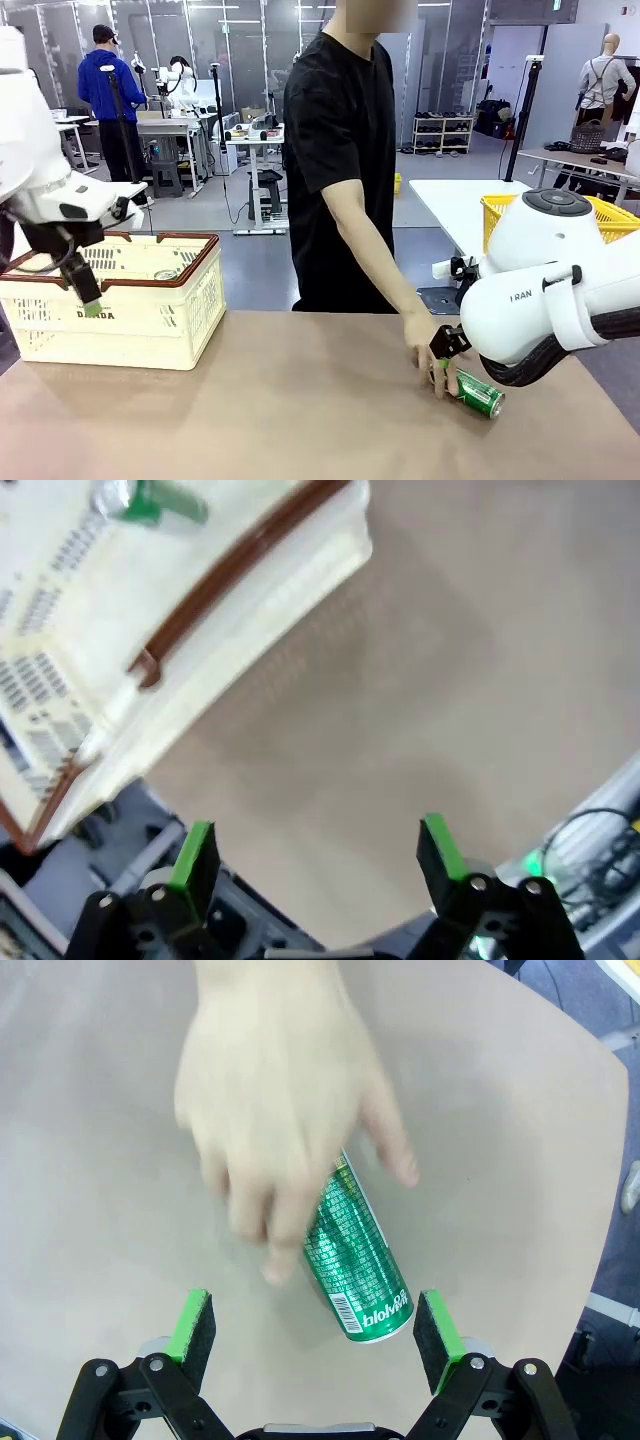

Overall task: Place the drinks into the Shopping basket.
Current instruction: Pick up one drink and place it into the Shopping basket.

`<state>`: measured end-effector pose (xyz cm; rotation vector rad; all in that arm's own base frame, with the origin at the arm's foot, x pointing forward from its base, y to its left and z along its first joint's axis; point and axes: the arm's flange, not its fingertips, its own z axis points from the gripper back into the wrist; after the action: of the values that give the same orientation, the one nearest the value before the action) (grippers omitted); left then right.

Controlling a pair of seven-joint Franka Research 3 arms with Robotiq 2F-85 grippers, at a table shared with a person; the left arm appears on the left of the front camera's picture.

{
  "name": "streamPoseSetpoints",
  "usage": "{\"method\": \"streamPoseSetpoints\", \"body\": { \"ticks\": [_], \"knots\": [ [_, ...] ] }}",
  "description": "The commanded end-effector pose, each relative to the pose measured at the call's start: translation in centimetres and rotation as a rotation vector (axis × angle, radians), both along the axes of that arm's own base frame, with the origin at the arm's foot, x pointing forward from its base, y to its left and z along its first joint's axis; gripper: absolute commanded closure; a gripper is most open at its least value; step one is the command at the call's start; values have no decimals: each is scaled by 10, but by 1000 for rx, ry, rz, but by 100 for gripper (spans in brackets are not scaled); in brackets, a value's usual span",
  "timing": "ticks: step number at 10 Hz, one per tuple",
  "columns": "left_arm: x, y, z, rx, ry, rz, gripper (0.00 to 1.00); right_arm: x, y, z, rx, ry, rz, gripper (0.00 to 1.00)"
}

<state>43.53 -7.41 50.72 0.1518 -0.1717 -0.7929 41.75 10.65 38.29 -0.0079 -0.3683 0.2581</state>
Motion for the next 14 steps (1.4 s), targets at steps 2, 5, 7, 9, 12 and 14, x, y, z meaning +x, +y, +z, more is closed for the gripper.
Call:
{"method": "streamPoseSetpoints", "body": {
  "ticks": [2,5,7,9,12,14],
  "knots": [
    [-9,4,-30,18,72,294,0,1,1,0,3,1,4,0],
    [20,21,-40,-175,109,334,0,1,1,0,3,1,4,0],
    [-6,15,-43,-42,84,308,0,1,1,0,3,1,4,0],
    [-6,15,-43,-42,84,308,0,1,1,0,3,1,4,0],
    [-6,15,-43,-42,84,308,0,3,-5,1,-57,24,84,0],
    [-6,15,-43,-42,84,308,0,16,-19,10,-119,6,162,0]
  ]
}}
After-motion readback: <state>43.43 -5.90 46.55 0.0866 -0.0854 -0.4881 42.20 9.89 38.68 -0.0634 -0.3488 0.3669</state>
